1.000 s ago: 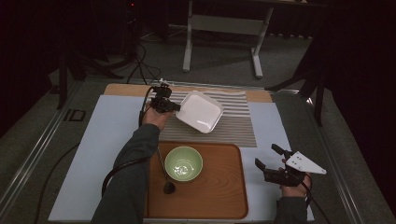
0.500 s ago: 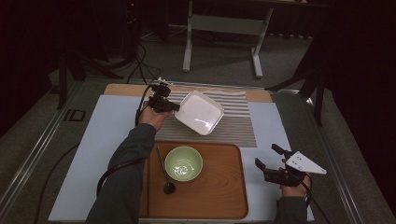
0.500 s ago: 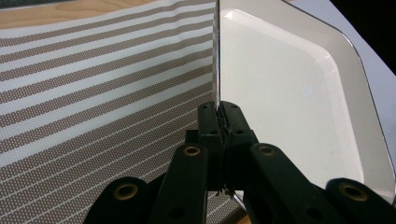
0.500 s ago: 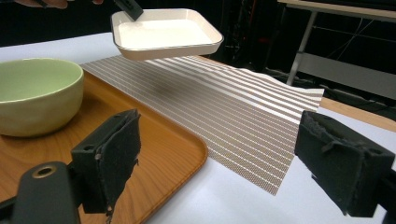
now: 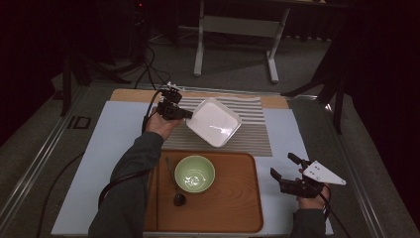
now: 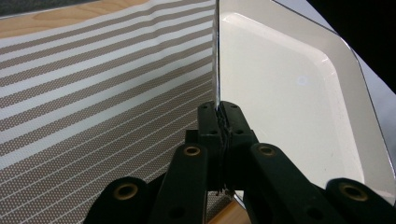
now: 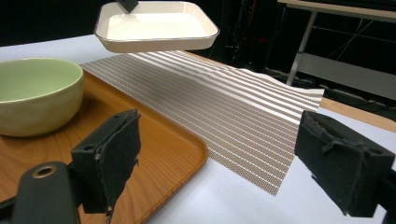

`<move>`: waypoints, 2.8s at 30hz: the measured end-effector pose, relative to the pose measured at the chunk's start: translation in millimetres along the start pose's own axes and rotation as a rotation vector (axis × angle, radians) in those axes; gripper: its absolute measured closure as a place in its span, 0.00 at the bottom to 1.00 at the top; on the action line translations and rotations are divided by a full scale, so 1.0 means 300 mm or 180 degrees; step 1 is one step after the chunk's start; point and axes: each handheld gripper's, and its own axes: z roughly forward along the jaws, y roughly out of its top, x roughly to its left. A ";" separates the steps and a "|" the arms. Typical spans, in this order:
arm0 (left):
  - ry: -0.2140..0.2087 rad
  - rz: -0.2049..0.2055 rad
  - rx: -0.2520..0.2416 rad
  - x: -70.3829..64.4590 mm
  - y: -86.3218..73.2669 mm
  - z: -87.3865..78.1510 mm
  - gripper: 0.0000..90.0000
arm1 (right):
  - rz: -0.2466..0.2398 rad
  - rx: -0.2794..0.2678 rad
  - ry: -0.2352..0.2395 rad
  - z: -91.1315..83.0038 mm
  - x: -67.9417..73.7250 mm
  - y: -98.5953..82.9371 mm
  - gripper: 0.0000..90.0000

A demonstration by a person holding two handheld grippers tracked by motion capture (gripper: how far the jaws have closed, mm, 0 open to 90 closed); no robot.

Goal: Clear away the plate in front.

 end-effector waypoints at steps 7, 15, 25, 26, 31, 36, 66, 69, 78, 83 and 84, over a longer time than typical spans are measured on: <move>-0.0074 0.0105 0.0033 -0.024 0.006 -0.011 0.99 | 0.0000 -0.0001 -0.0002 0.001 0.000 0.000 0.15; -0.0168 0.0235 0.0079 -0.062 0.008 -0.016 0.99 | 0.0000 -0.0004 -0.0005 0.001 0.000 0.000 0.15; -0.0243 0.0429 0.0162 -0.116 0.010 -0.011 0.99 | -0.0001 -0.0007 -0.0015 0.000 -0.001 0.001 0.15; -0.0265 0.0438 0.0162 -0.120 0.010 -0.010 0.99 | -0.0002 -0.0008 -0.0016 0.000 -0.001 0.001 0.15; -0.0323 0.0511 0.0193 -0.137 0.007 -0.002 0.99 | 0.0026 -0.0030 -0.0047 -0.006 -0.008 0.000 0.15; -0.0340 0.0582 0.0244 -0.152 -0.001 0.007 0.99 | 0.0029 -0.0026 -0.0053 -0.006 -0.009 0.000 0.15; -0.0535 0.0972 0.0320 -0.274 -0.022 0.017 0.99 | 0.0030 -0.0045 -0.0074 -0.008 -0.013 0.000 0.15; -0.0583 0.0991 0.0331 -0.282 -0.024 0.020 0.99 | 0.0031 -0.0044 -0.0074 -0.008 -0.013 0.000 0.15; -0.0658 0.1084 0.0423 -0.313 -0.035 0.033 0.99 | 0.0030 -0.0047 -0.0076 -0.008 -0.013 0.000 0.15; -0.0683 0.1114 0.0476 -0.320 -0.044 0.043 0.99 | 0.0030 -0.0049 -0.0075 -0.008 -0.013 0.000 0.15; -0.0688 0.1118 0.0483 -0.322 -0.047 0.045 0.99 | 0.0031 -0.0049 -0.0075 -0.008 -0.013 0.000 0.15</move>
